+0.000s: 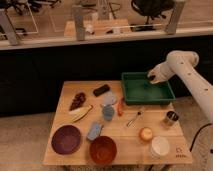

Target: Place brush in paper cup

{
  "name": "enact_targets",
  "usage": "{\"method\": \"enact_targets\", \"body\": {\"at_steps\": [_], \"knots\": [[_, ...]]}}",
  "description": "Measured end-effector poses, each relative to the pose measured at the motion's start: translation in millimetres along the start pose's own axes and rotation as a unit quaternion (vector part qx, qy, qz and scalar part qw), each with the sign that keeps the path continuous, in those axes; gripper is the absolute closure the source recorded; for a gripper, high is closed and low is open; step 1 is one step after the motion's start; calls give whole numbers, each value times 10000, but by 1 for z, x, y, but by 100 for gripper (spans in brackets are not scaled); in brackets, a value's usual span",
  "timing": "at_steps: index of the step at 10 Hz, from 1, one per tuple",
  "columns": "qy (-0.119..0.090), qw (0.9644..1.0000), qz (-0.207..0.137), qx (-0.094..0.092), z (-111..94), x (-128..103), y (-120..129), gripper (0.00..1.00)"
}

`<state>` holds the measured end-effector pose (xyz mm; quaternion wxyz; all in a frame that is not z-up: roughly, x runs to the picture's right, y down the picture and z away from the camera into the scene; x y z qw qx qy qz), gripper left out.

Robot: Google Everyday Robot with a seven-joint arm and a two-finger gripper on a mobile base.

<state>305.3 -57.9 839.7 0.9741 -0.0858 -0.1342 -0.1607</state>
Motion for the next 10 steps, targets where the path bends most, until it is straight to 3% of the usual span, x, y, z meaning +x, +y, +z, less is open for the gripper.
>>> {"method": "enact_targets", "body": {"at_steps": [2,8,10], "knots": [[-90,9999,36,57,-9,6,4,98],[-111,9999,26,62,-7,3,2,98],[-249,9996,93,-120,-7,2,6,98]]}}
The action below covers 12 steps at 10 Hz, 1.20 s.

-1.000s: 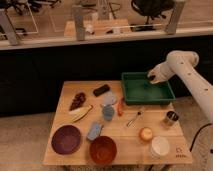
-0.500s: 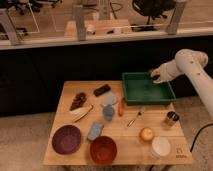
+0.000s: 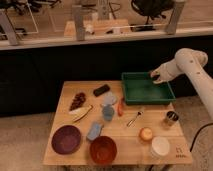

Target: Place brush in paper cup

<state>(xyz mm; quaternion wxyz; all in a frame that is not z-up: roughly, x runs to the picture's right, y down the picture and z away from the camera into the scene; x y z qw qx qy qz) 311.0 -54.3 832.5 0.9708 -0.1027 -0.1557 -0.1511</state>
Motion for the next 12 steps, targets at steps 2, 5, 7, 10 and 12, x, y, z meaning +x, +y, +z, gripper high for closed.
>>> {"method": "enact_targets", "body": {"at_steps": [2,5,7,10,12], "knots": [[-200,9997,71,-81,-13,-2,4,98],[-587,9982,116,-26,-60,-12,10,98],[-832,9964,160,23,-76,-18,23,98],[-859,9960,230,109,-96,-29,49,98],[-911,9956,215,108,-114,-39,62,98]]}}
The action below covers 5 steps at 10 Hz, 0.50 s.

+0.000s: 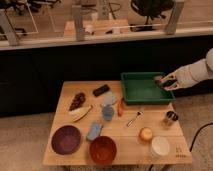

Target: Place brush in paper cup

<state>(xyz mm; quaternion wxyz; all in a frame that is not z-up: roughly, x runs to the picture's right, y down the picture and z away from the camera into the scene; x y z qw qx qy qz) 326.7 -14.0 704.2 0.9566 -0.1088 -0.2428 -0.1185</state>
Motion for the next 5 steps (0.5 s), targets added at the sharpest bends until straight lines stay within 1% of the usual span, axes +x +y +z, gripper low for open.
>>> {"method": "enact_targets", "body": {"at_steps": [1,2,3,4,5], "knots": [[-44,10000,9,-26,-15,-8,12,98],[-148,9998,54,-75,-38,-17,27,98],[-252,9996,74,-132,-54,-23,36,98],[-387,9990,45,-196,-64,-28,42,98],[-732,9968,-4,-314,-75,-40,51,98]]}}
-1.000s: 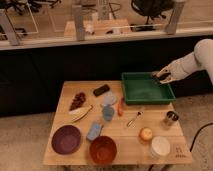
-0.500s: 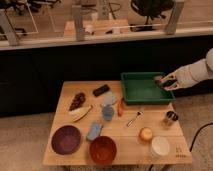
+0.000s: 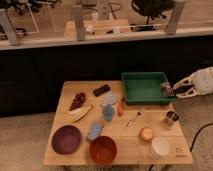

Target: Place brush in paper cup

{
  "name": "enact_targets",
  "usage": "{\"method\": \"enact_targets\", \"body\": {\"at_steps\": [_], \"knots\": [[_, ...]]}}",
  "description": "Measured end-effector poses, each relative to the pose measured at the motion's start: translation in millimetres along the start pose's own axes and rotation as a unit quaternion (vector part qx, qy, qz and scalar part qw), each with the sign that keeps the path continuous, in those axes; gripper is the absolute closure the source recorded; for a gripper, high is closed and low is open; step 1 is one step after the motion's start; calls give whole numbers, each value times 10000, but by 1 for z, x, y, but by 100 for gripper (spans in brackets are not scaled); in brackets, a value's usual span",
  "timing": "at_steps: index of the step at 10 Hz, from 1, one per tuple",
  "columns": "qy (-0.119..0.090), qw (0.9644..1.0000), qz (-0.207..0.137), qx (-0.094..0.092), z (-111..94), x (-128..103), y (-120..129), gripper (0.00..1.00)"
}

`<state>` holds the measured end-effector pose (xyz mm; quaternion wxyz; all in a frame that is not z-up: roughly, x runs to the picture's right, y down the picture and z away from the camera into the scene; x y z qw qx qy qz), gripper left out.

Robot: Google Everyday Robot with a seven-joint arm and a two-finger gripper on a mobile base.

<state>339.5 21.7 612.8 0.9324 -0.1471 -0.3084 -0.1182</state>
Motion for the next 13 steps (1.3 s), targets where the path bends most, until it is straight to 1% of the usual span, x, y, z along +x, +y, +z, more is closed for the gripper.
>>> {"method": "enact_targets", "body": {"at_steps": [1,2,3,9,10,11,12,13], "knots": [[-275,9996,17,-88,-4,-6,9,98],[-452,9989,1,-129,-7,-11,13,98],[-562,9983,-5,-161,-9,-14,16,98],[-616,9979,-36,-192,-7,-14,17,98],[-749,9967,-75,-289,-1,-16,25,98],[-810,9962,-89,-316,-1,-18,29,98],[-847,9957,-106,-369,-3,-22,33,98],[-867,9954,-135,-384,-11,-30,38,98]]}}
